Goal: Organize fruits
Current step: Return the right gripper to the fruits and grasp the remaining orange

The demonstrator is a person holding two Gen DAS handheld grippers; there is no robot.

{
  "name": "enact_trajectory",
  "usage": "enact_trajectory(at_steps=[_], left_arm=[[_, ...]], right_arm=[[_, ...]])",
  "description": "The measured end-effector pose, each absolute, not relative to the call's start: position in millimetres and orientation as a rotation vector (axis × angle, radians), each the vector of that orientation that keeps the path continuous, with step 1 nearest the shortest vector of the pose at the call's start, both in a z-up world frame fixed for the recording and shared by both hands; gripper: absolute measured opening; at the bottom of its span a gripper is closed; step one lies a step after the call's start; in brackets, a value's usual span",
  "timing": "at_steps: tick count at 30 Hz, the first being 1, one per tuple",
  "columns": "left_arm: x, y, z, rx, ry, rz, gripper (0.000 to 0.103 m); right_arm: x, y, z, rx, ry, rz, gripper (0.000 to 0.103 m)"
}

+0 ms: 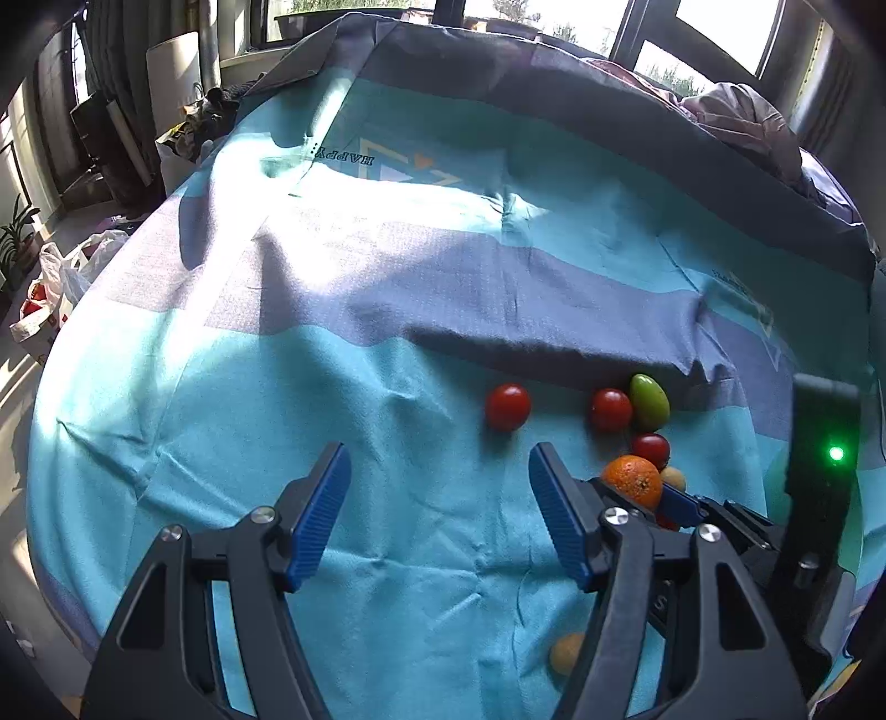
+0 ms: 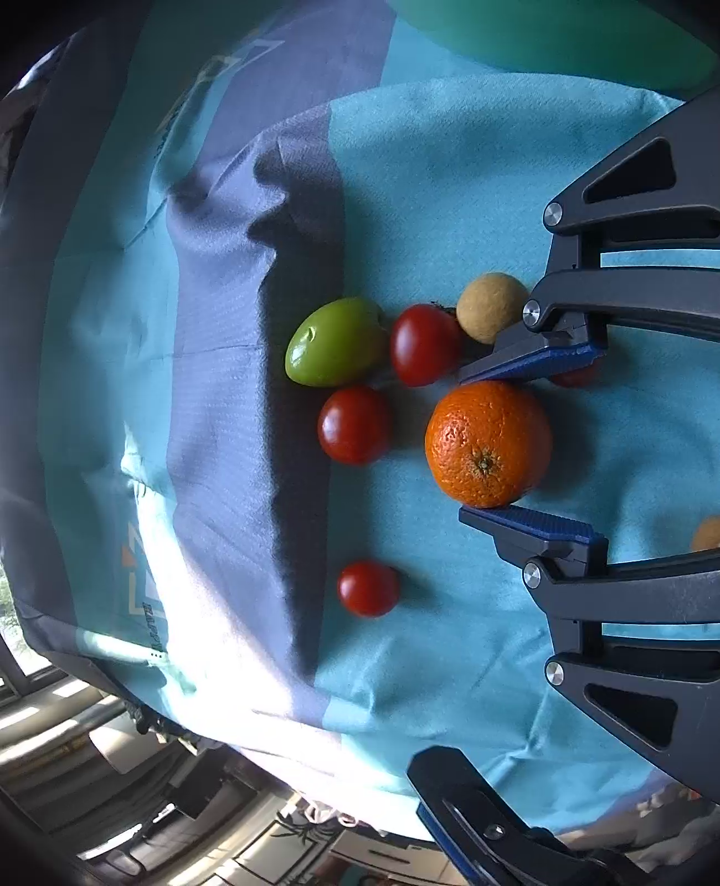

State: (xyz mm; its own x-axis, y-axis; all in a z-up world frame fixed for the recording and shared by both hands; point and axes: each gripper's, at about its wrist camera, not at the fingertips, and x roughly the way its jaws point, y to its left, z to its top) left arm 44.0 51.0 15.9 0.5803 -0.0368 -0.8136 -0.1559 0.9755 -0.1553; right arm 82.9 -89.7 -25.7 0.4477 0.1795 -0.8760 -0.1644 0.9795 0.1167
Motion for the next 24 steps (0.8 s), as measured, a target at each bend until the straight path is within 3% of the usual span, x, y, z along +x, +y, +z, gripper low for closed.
enact_trajectory(at_steps=[6, 14, 24], left_arm=[[44.1, 44.5, 13.6, -0.205, 0.965, 0.042, 0.067], [43.9, 26.5, 6.8, -0.154, 0.994, 0.002, 0.067], [39.2, 6.6, 0.2, -0.175, 1.061, -0.109, 0.067]], right_arm=[[47.7, -104.4, -3.1, 0.062, 1.109, 0.279, 0.044], [39.8, -111.9, -30.0, 0.063, 1.209, 0.261, 0.044], [19.2, -162.2, 34.0, 0.324, 1.001, 0.352, 0.046]])
